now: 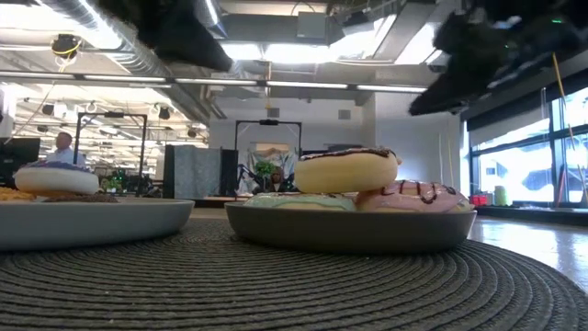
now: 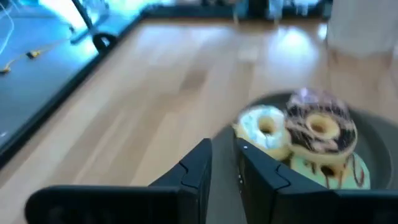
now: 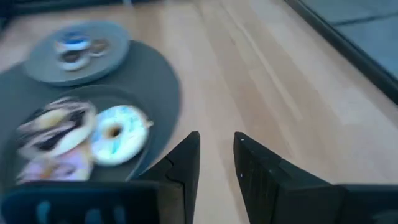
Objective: Pick & Place donuts
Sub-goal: Return to Home Position
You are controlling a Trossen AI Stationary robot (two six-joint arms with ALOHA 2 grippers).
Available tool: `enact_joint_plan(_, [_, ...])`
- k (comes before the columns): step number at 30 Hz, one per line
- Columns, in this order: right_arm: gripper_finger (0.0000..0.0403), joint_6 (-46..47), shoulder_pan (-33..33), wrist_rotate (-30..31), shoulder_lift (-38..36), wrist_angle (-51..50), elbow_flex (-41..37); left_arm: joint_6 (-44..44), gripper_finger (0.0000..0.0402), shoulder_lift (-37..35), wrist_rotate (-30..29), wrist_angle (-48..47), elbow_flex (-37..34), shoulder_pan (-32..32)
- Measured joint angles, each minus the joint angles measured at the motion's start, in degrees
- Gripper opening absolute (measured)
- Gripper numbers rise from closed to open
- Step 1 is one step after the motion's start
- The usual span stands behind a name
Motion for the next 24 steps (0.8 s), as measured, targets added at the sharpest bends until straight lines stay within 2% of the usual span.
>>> enact_joint_plan(5, [0.01, -0.5, 2.0, -3.4, -13.1, 1.3, -6.2, 1.3, 0.0063, -16.6, 0.7, 4.1, -10.6, 6.8])
enact_joint_plan(7, [0.01, -0.5, 2.5, -3.4, -17.2, 1.5, -7.4, 1.8, 0.0061, -22.6, 4.4, 5.1, -13.9, 10.7])
enact_joint_plan(10, [0.01, -0.7, 2.8, -3.4, -22.3, 1.3, -9.3, 4.2, 0.0059, -29.3, 13.1, 8.4, -18.5, 17.0])
enact_joint_plan(15, [0.01, -0.3, 2.9, -4.9, -29.6, 1.4, -13.5, 6.1, 0.0062, -36.8, 23.6, 12.6, -25.1, 26.2])
enact_joint_plan(19, [0.01, 1.2, 2.9, -5.0, -34.7, 1.4, -16.9, 5.7, 0.0062, -41.1, 26.8, 12.7, -29.3, 30.9])
enact_joint_plan(24, [0.01, 2.5, 2.9, -4.9, -39.9, 1.4, -19.4, 5.2, 0.0057, -46.1, 27.0, 13.1, -34.2, 34.1])
